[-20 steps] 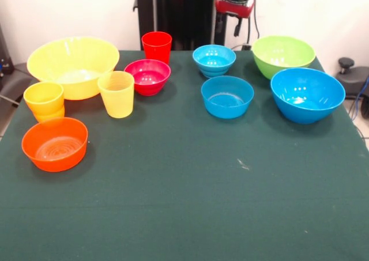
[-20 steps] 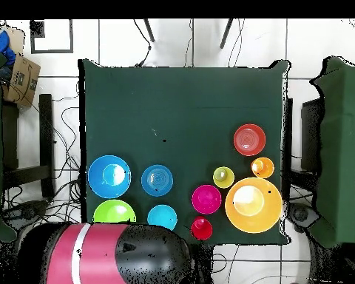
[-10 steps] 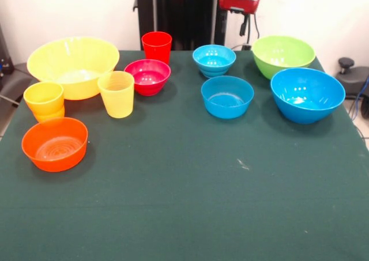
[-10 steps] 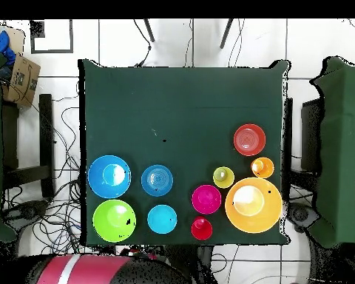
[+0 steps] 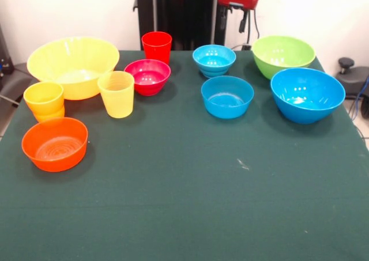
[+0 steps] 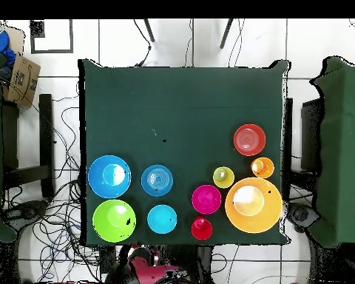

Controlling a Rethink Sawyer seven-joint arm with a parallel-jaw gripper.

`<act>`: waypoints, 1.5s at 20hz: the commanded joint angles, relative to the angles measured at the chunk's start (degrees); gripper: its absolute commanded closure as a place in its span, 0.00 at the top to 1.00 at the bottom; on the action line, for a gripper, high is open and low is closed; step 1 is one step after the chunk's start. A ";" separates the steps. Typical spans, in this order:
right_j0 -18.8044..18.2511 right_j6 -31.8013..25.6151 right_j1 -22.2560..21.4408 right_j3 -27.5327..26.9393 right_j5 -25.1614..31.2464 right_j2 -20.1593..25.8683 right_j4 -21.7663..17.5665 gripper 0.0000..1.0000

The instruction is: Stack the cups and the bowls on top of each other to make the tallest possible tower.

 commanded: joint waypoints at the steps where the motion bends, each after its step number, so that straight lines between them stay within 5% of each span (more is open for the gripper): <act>1: -0.72 1.66 1.19 -10.14 5.76 4.08 -1.86 1.00; 30: 1.04 4.92 18.46 -24.14 2.47 2.90 0.30 1.00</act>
